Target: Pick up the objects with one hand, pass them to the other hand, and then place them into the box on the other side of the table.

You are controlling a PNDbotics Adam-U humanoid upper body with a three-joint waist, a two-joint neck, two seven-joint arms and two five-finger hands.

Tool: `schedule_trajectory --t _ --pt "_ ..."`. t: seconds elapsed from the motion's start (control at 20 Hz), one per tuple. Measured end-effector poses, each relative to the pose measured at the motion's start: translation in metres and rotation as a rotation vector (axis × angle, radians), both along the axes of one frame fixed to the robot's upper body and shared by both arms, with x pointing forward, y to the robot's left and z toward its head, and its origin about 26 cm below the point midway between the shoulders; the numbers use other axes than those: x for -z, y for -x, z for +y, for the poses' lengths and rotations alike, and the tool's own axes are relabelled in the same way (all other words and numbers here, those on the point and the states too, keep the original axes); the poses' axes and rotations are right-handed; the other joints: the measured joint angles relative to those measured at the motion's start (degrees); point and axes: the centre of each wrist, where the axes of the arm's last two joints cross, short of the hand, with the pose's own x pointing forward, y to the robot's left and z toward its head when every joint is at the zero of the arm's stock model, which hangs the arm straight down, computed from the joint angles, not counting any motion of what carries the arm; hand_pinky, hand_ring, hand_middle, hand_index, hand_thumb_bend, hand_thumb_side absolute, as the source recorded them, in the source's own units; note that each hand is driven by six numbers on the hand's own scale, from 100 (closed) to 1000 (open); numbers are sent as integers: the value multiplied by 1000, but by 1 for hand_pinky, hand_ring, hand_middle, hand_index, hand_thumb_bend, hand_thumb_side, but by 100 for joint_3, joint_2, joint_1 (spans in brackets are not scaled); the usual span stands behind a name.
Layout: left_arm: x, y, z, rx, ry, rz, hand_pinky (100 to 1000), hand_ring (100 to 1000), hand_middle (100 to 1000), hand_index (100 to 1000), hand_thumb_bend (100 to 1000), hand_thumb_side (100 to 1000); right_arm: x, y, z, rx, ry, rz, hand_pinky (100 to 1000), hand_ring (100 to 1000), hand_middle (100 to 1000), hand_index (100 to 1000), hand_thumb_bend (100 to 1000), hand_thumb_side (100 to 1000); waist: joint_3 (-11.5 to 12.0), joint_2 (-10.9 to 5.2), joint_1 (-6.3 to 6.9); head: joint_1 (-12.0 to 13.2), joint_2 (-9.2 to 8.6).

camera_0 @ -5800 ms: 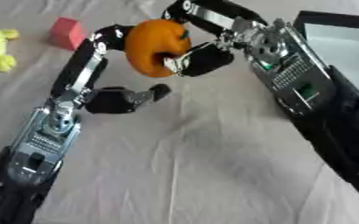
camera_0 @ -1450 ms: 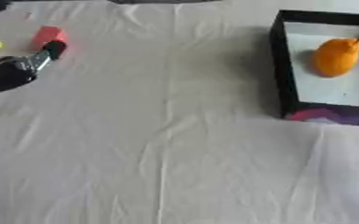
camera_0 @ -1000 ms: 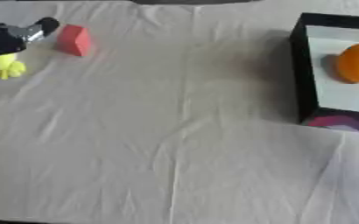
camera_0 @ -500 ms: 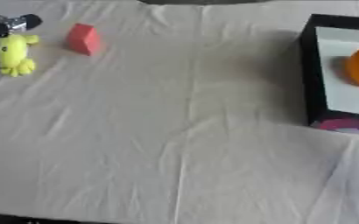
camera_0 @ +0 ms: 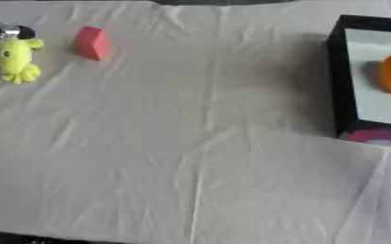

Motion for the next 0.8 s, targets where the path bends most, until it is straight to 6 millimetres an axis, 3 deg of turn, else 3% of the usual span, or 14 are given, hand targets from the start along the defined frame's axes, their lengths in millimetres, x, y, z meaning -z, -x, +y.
schedule_trajectory --t 0.2,0.8 --pt "7 -10 10 -70 20 58 832 812 753 854 828 469 -2 0 1 0 5 -7 934 825 828 894 346 532 -92 0 16 45 -10" --pt "33 -22 27 -292 82 109 839 824 755 837 889 511 -1 -2 2 3 13 -3 933 821 823 891 346 538 -205 24 29 211 -52"
